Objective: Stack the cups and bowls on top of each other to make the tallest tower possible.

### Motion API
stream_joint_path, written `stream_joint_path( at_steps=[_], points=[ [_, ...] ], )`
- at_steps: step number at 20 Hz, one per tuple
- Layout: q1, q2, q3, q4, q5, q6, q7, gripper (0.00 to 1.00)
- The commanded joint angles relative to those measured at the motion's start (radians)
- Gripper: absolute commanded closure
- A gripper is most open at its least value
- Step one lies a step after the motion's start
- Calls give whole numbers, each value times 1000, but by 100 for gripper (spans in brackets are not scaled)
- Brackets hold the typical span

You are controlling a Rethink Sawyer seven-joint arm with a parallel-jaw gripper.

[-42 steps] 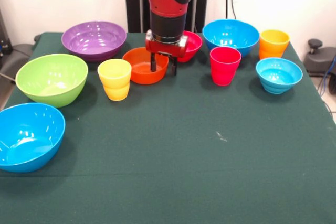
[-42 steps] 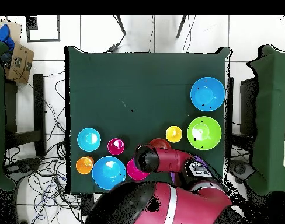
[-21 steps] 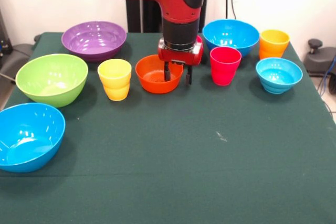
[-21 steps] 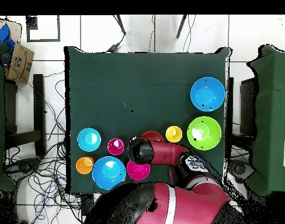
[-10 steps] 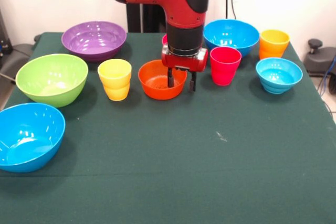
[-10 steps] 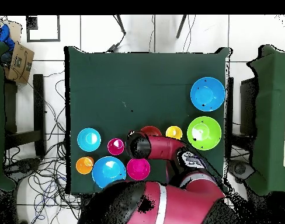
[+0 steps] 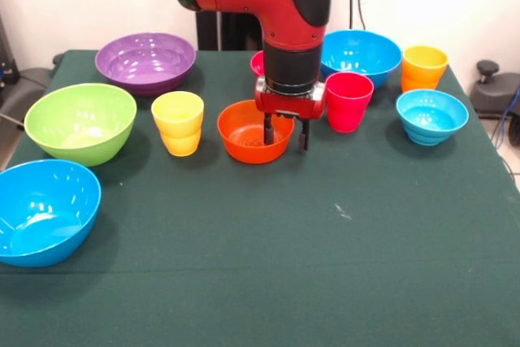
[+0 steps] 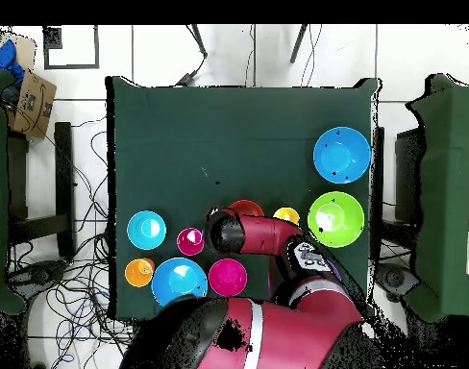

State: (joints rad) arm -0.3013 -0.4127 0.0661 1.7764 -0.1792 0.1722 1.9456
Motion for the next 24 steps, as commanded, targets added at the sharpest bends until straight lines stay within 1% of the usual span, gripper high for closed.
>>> stream_joint_path(
  at_steps=[1, 5, 11, 15, 20, 24],
  points=[
    [25, 116, 165, -233, 63, 22, 60, 0],
    [38, 112, 164, -272, 59, 68, 46, 0],
    [39, 96, 177, -315, 43, 141, 14, 0],
    [53, 85, 172, -333, 47, 191, 25, 0],
    [82, 62, 158, -320, 62, 203, 64, 0],
    [113, 69, 117, -320, 64, 202, 90, 0]
  ],
)
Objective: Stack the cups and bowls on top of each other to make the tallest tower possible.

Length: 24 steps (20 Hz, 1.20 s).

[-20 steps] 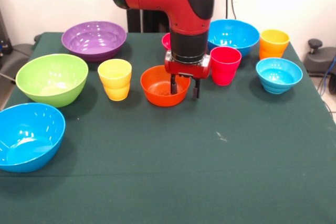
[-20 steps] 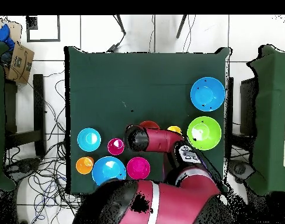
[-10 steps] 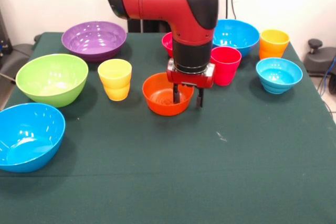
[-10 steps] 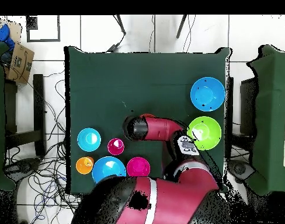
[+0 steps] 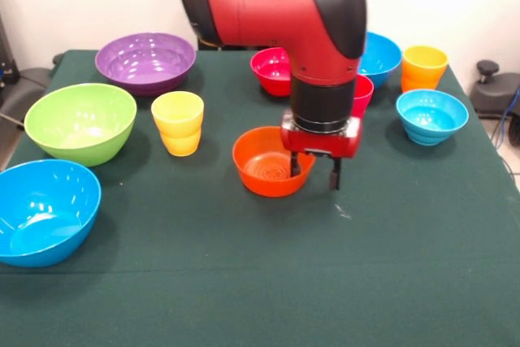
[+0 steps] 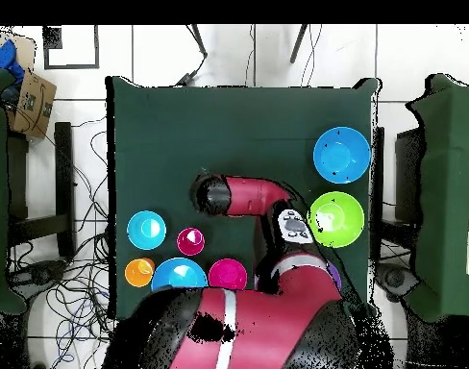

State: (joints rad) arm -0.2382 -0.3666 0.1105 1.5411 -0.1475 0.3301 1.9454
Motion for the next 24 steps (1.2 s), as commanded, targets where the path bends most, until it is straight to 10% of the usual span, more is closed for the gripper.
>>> stream_joint_path(
  at_steps=[1, 11, 24],
  points=[
    [51, 29, 69, -81, 33, 36, 94, 0],
    [98, 7, -39, -31, 5, 59, 100, 0],
    [-24, 5, -24, 13, -93, 6, -40, 0]
  ],
)
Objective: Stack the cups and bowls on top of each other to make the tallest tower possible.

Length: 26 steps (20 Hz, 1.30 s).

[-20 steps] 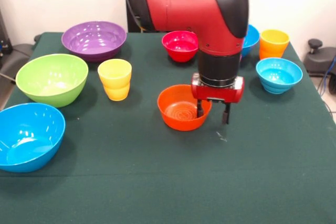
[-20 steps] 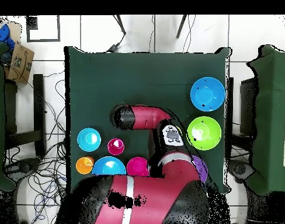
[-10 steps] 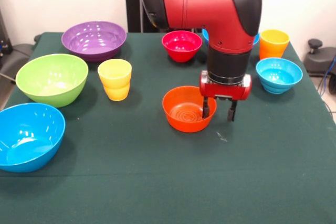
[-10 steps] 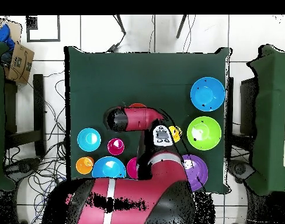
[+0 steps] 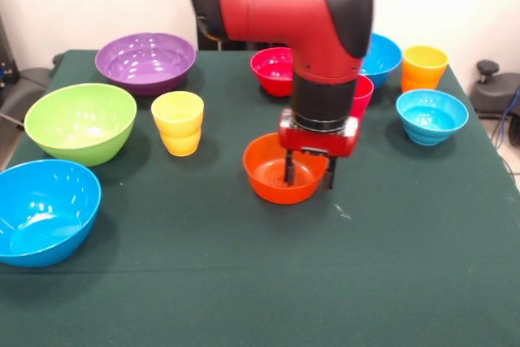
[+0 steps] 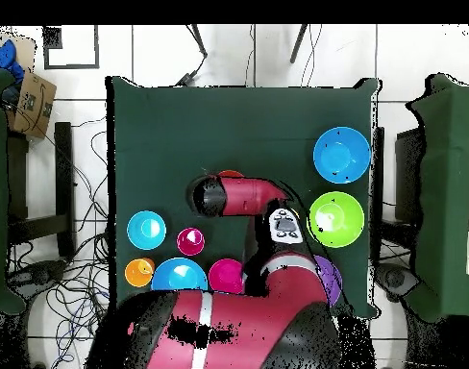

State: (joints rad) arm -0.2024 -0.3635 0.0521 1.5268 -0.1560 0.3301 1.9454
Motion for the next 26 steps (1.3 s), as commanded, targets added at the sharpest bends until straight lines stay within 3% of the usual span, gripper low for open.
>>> stream_joint_path(
  at_steps=[1, 11, 26],
  points=[
    [-67, 5, 39, 30, -90, -1, -43, 0],
    [-62, 15, 52, 29, -113, -12, 0, 0],
    [-22, 35, 89, 58, -50, -63, 97, 0]
  ],
)
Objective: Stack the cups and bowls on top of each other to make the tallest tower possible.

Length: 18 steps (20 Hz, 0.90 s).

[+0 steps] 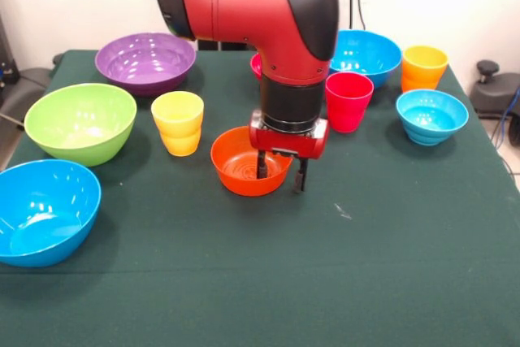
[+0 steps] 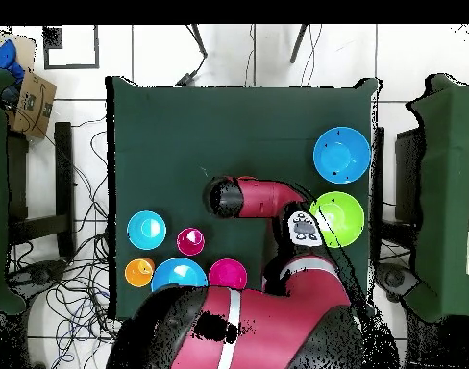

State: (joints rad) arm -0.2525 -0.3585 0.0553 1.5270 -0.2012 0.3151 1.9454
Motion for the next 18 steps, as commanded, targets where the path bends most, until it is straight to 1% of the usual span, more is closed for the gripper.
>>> stream_joint_path(
  at_steps=[1, 3, 10, 18],
  points=[
    [26, 28, 86, 61, -7, -51, 95, 0],
    [24, 17, 86, 85, -10, -60, 97, 0],
    [22, 17, 86, 76, -5, -57, 90, 0],
    [14, 8, 90, 88, -9, -55, 83, 0]
  ],
)
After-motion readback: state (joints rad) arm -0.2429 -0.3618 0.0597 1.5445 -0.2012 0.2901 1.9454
